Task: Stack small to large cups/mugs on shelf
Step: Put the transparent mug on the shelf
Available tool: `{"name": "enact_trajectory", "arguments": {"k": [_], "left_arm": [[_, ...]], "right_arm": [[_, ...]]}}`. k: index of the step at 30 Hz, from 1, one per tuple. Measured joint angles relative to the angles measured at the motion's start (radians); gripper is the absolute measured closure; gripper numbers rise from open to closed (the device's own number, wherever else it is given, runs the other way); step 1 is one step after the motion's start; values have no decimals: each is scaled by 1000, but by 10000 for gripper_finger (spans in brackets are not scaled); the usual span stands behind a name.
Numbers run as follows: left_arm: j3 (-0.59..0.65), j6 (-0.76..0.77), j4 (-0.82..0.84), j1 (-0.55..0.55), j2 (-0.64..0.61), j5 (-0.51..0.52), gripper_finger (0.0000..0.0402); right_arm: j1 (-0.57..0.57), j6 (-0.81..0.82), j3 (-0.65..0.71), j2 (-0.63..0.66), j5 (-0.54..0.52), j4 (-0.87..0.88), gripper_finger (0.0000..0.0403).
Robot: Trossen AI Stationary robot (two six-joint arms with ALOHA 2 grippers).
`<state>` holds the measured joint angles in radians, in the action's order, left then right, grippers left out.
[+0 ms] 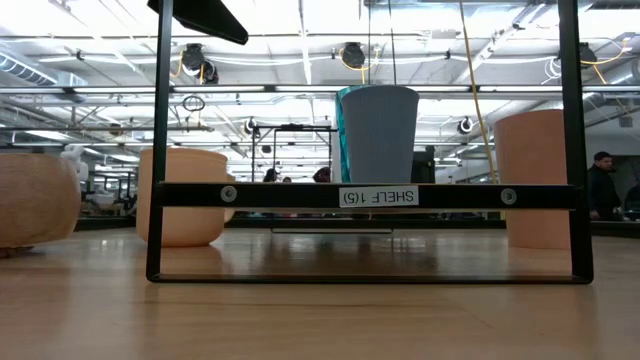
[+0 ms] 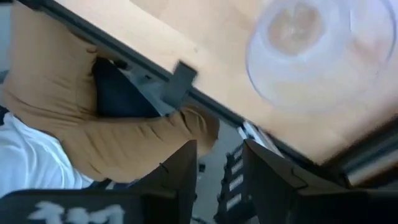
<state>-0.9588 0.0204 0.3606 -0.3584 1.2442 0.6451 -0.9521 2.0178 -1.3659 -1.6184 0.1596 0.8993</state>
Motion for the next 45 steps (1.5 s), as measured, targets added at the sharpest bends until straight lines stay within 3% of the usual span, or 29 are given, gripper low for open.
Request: {"name": "enact_trajectory", "arguments": {"k": [4, 15, 20, 30, 45], "left_arm": [[0, -10, 1, 0, 0, -20, 213], [0, -11, 3, 0, 0, -20, 213], [0, -10, 2, 0, 0, -20, 213], [0, -7, 2, 0, 0, -20, 213], [0, -4, 2, 0, 0, -20, 213]], "right_arm": [[12, -56, 0, 0, -57, 28, 285], [21, -135, 0, 0, -62, 106, 285], [21, -149, 0, 0, -111, 108, 285], [47, -179, 100, 0, -107, -15, 285], [56, -217, 122, 0, -103, -20, 284]]}}
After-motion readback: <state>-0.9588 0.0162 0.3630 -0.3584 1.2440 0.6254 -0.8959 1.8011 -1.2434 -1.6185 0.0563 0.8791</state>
